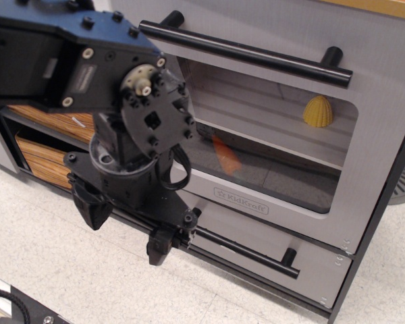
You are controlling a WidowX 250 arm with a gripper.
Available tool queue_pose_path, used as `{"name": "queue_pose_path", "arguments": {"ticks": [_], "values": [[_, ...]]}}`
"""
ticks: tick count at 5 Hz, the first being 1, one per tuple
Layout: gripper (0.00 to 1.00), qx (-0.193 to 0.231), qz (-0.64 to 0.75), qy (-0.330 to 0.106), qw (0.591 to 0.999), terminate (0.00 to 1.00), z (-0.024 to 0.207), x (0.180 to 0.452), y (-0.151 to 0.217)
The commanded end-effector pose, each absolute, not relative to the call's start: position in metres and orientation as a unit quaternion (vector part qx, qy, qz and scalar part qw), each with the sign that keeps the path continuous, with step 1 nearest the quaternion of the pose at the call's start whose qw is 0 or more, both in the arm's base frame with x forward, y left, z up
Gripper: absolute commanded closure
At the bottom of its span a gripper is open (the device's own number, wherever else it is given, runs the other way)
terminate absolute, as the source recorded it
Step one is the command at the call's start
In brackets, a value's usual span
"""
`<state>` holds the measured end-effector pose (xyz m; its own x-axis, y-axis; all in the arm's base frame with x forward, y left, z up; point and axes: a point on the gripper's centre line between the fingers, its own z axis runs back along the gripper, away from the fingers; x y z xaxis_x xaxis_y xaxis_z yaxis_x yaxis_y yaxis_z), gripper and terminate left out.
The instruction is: Open oven
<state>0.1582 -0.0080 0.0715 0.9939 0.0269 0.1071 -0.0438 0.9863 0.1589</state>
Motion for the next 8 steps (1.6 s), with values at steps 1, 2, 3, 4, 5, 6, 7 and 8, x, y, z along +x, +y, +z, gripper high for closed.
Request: {"name": "queue_pose_path", "arguments": {"ticks": [1, 2, 3, 4, 5, 6, 7, 8], "values": [[0.00, 0.081, 0.018, -0.052, 0.995, 0.00, 0.072, 0.158, -0.008], [0.00, 0.061, 0.099, -0.076, 0.990, 0.00, 0.088, 0.189, -0.011], [0.00, 0.019, 0.200, -0.114, 0.973, 0.00, 0.106, 0.216, -0.006], [0.00, -0.042, 0.322, -0.170, 0.930, 0.00, 0.125, 0.236, 0.009], [0.00, -0.073, 0.423, -0.167, 0.887, 0.00, 0.138, 0.248, 0.024], [0.00, -0.107, 0.512, -0.178, 0.833, 0.00, 0.148, 0.257, 0.037], [0.00, -0.121, 0.566, -0.157, 0.800, 0.00, 0.148, 0.267, 0.038], [0.00, -0.131, 0.619, -0.139, 0.762, 0.00, 0.147, 0.275, 0.035]]}}
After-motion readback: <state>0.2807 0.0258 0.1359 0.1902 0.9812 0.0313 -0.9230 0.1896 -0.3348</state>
